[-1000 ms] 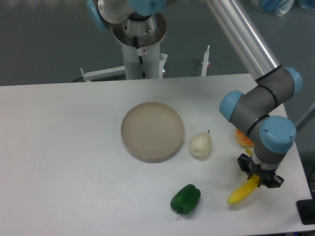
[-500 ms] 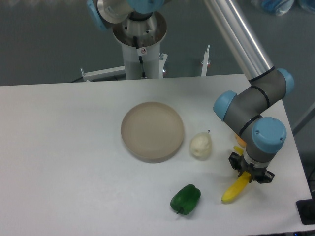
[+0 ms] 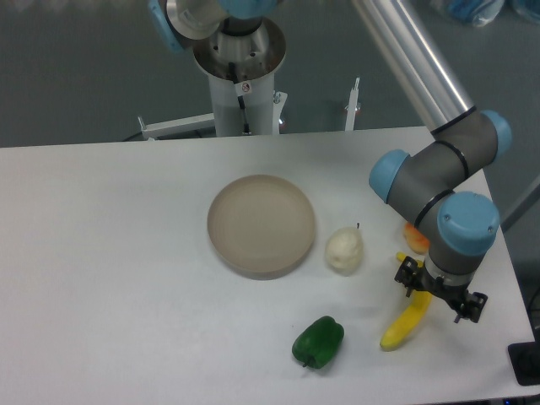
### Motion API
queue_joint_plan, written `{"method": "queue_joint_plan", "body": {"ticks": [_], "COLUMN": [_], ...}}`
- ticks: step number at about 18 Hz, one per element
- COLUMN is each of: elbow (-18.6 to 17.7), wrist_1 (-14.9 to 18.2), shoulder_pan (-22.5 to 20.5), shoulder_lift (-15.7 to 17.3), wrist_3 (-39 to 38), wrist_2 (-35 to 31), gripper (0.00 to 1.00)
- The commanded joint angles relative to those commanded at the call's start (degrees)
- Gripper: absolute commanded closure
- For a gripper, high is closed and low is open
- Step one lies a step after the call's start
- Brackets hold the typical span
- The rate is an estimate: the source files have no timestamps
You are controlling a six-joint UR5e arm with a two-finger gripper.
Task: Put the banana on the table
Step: 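Open the gripper to release the banana onto the table, then lift the open gripper up away from the banana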
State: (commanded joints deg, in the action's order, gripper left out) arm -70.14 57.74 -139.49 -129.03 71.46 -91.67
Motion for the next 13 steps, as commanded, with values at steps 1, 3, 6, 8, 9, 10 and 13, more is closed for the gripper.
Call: {"method": "queue_joint_plan", "body": {"ticks": [1,3,6,8,9,10,13], "elbow": [0.3,1.1,1.1,1.5,1.5,1.6,1.6], "wrist_1": [-0.1,-0.1,0.0,0.0,0.0,0.0,-0.1], "shoulder_pan": [0.6,1.1,3.0,4.7,4.8,4.7,4.7], "shoulder_lift": [0.4,1.1,3.3,3.3,3.4,4.0,4.0], "wrist_3": [0.5,0.7,0.7,0.4,0.5,0.7,0.7], "wrist_2": [-0.4,-0.8,-0.9,-1.0,-1.0,-1.0,-1.0], "gripper": [0.0,0.0,0.0,0.0,0.0,0.0,0.0]}}
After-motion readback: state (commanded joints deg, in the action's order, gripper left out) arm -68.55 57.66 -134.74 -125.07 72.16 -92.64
